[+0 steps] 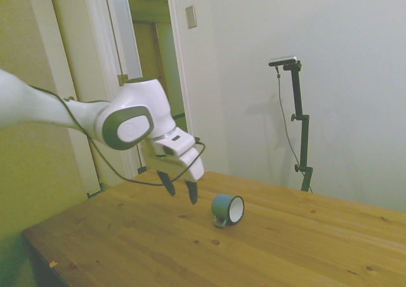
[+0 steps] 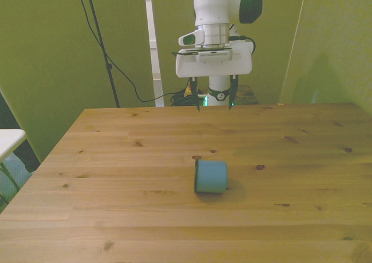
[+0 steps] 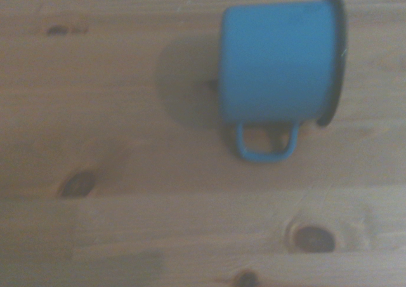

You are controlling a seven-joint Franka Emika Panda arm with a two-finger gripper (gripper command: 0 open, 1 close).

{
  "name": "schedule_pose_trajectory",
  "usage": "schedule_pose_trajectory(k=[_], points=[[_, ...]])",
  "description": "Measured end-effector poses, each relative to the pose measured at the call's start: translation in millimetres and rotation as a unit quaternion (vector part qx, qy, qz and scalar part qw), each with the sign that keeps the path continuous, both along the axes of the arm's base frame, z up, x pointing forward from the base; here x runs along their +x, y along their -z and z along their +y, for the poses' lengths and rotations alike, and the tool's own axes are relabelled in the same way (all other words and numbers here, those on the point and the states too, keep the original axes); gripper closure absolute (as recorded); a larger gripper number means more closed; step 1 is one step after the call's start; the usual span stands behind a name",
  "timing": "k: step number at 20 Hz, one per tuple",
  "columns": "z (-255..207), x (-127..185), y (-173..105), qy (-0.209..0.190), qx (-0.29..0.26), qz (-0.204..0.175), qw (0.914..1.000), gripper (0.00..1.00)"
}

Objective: Flip the mug upright

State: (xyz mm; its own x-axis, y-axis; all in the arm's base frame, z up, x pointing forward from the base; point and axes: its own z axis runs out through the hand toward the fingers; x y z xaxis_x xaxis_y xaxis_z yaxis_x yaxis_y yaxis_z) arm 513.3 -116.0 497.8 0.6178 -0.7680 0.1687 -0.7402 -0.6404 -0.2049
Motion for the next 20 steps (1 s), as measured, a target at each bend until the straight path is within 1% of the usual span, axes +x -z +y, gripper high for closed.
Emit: schedule_pose_trajectory(k=[4,5,7,9,11,14,18,20], points=[[-32.4,41.8,-4.7,-0.004,0.013,-0.01,0.9999,0.0],[-42.4,68.8,1.9,-0.005,0.013,-0.002,0.9999,0.0],[-42.7,70.9,-0.1,-0.007,0.017,-0.004,0.9998,0.0],[-46.8,73.8,3.6,-0.015,0.031,-0.008,0.9994,0.0],[-58.7,78.4,10.4,-0.024,0.047,-0.013,0.9985,0.0],[-83.7,85.9,22.1,-0.034,0.07,-0.006,0.9969,0.0],[-103.7,100.5,41.6,-0.053,0.13,0.013,0.9901,0.0],[-112.0,109.3,53.3,-0.055,0.158,0.02,0.9857,0.0]])
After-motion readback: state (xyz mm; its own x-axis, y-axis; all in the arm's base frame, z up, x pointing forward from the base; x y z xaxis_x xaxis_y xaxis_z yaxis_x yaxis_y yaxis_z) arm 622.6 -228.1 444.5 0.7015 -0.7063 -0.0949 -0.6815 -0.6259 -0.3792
